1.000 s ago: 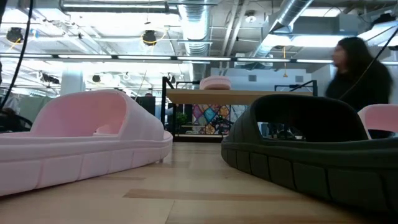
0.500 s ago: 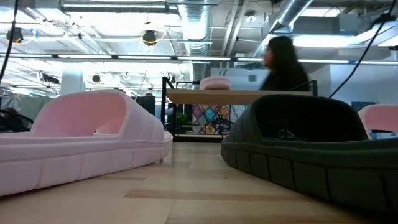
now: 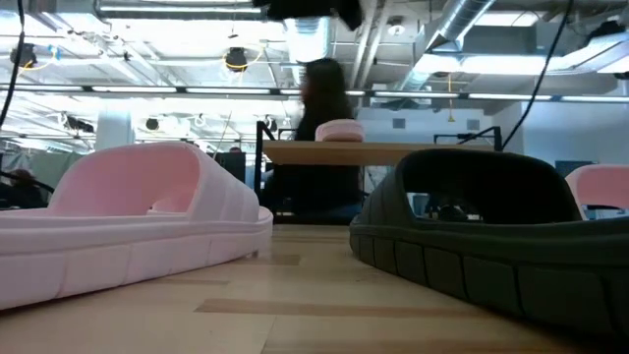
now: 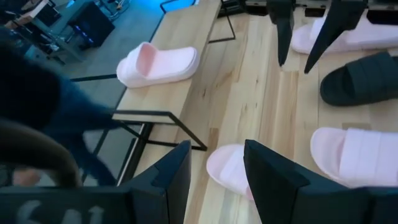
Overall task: Pick and place slides into the shelf
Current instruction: Put the top pink slide on the shelf
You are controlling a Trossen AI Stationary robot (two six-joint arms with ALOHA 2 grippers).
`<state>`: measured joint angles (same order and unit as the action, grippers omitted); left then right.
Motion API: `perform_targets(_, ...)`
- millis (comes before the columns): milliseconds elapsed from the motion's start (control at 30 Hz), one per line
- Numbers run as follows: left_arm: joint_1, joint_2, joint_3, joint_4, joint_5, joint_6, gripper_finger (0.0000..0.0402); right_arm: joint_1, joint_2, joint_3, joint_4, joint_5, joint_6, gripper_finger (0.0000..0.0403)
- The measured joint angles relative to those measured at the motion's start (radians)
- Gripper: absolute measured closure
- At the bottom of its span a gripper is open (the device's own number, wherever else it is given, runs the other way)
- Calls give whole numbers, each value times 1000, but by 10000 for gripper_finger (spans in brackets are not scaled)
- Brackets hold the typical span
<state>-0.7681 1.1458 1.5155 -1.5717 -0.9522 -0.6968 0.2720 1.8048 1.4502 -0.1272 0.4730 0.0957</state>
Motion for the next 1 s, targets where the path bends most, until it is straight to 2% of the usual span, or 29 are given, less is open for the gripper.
perform_targets(300,-54,-73,-149,1,35,-58,263,-15,229,176,-17,10,1,275)
perform_targets(600,-103,-127,-175,0,39,-92,263,-19,451,350,-105,66,16,275)
perform_targets(700,-113,-141,-175,1,38,-108,263,-20,501,403,-144,107,35,275)
perform_targets(1000,-119,-151,-175,0,30,-115,263,-54,542,456,-233,110,35,275)
